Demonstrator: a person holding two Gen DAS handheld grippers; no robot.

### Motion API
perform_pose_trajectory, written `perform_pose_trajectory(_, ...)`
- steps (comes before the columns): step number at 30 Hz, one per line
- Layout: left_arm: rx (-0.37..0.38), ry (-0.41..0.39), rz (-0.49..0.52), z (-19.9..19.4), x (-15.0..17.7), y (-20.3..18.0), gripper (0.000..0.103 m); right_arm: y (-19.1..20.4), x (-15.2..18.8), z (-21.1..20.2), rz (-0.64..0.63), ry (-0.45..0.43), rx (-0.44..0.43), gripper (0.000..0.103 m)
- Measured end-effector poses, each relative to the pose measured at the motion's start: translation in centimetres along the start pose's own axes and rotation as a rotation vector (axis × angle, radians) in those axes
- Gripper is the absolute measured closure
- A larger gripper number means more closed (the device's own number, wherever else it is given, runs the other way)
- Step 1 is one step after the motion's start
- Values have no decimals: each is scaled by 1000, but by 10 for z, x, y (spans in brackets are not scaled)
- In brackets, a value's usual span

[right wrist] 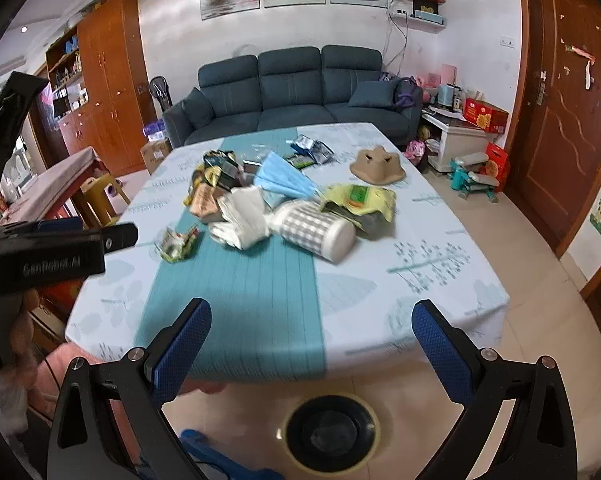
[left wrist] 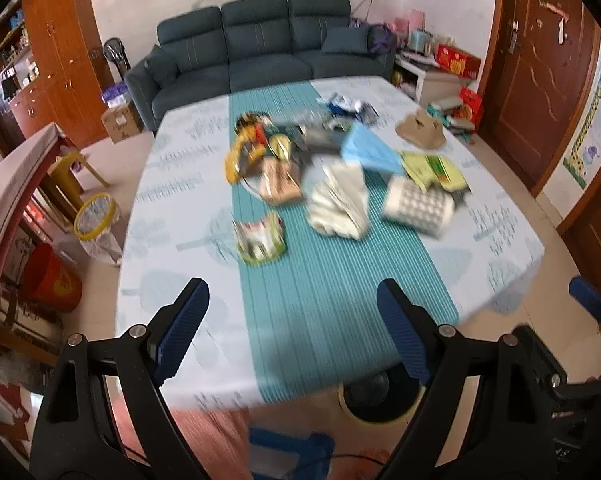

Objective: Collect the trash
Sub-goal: 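Grasp the red-and-green snack wrapper with the left gripper while the right gripper grasps the crumpled tissue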

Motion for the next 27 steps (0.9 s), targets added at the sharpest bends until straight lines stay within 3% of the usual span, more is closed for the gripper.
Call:
perform_pose_trajectory(4, 1, -16, -26, 13, -29, 29, 19, 14, -14, 13, 23, -21, -12, 1)
perform_pose_trajectory(8, 47, 62, -26, 34, -43, 53, 19, 28, -30, 29, 66, -49, -31, 1)
perform_pose_trajectory(12, 142, 165, -54, 60, -45, 72, 19, 49, -49, 52, 73, -56, -60, 1)
perform_pose_trajectory(17, 165, 184, -36, 85, -44, 90, 19, 81, -64, 87, 28, -7, -67, 1)
perform_pose_trajectory(21, 179, 263, -53, 115, -39, 105, 19, 100, -72, 118, -14, 23, -38, 2)
perform_pose_trajectory(23, 196, 308, -90, 130, -35, 115, 24, 108, -71, 138, -19, 56, -38, 9)
perform_pose_trajectory(25, 199, 339, -123, 143, -32, 126, 29, 114, -70, 160, -20, 104, -41, 28)
perform_pose_trajectory(27, 208, 363, -161, 153, -29, 136, 29, 116, -67, 181, -24, 145, -26, 28)
Point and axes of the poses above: each gripper's, at about its wrist camera, not at the fingertips, and z roughly the way its jaws point, y to its left, x to its underside, the point moved 7 cm from there along z, roughly the way its jaws point, and after that the axes turned 5 degrees about -y, right-handed, at the moved point
